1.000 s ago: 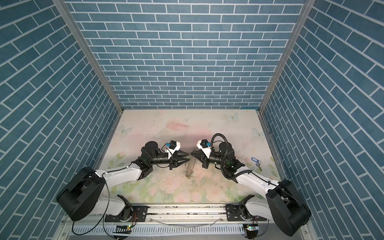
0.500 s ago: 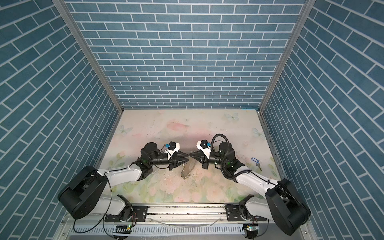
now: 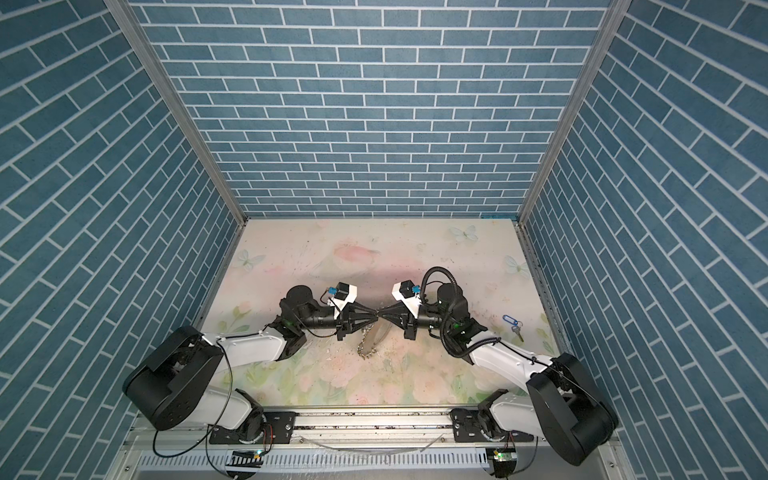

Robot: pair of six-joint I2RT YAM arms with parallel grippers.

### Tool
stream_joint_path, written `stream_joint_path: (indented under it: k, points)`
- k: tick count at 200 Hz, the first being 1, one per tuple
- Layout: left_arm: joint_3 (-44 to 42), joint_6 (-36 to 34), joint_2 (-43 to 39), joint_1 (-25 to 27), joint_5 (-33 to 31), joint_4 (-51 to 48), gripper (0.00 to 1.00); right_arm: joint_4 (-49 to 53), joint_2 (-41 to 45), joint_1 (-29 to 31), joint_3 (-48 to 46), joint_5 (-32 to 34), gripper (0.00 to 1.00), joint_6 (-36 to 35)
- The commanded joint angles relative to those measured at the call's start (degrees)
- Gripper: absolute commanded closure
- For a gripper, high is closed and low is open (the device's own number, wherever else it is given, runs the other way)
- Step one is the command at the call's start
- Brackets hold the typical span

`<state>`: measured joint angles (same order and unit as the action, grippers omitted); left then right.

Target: Put the keys on the keyring

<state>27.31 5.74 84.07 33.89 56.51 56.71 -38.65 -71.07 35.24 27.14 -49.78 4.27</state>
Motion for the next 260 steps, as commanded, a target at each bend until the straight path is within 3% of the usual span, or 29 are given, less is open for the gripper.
stream_joint_path:
  k: [1, 133, 169, 185, 196, 212, 226, 260]
  points:
    - [0.12, 1.54, 1.23, -0.31, 2.21, 2.77, 0.82, -4.43, -0.21, 0.37, 0.28, -1.98, 1.00, 0.82]
    - [0.64, 1.66, 0.68, -0.31, 2.06, 1.68, 1.00, -3.91, -2.50, 1.27, 1.33, -3.09, 1.00, 1.22]
    - [0.31, 0.82, -1.03, -0.31, -0.07, -0.11, 1.00, 0.35, -1.78, 1.31, 2.12, -1.23, 1.00, -0.81]
    - [0.92, -1.78, -3.22, -0.27, -2.21, -6.20, 1.00, 5.68, -0.13, 1.15, 2.91, 1.39, 1.00, -3.54]
    - [2.06, -5.04, -5.30, -0.31, -3.62, -13.38, 1.00, 11.69, 1.27, 1.01, 3.96, 3.28, 0.91, -6.03]
    - [5.15, -13.46, -8.66, -0.31, -4.75, -30.25, 1.00, 19.77, 2.80, 0.40, 5.79, 4.51, 0.79, -8.31]
    - [8.58, -20.42, -10.76, -0.23, -7.48, -43.22, 1.00, 26.64, 3.82, 0.31, 7.66, 4.60, 0.76, -11.72]
    - [11.80, -23.98, -10.88, -0.23, -7.87, -49.72, 1.00, 30.69, 6.78, 0.40, 8.80, 5.15, 0.75, -15.08]
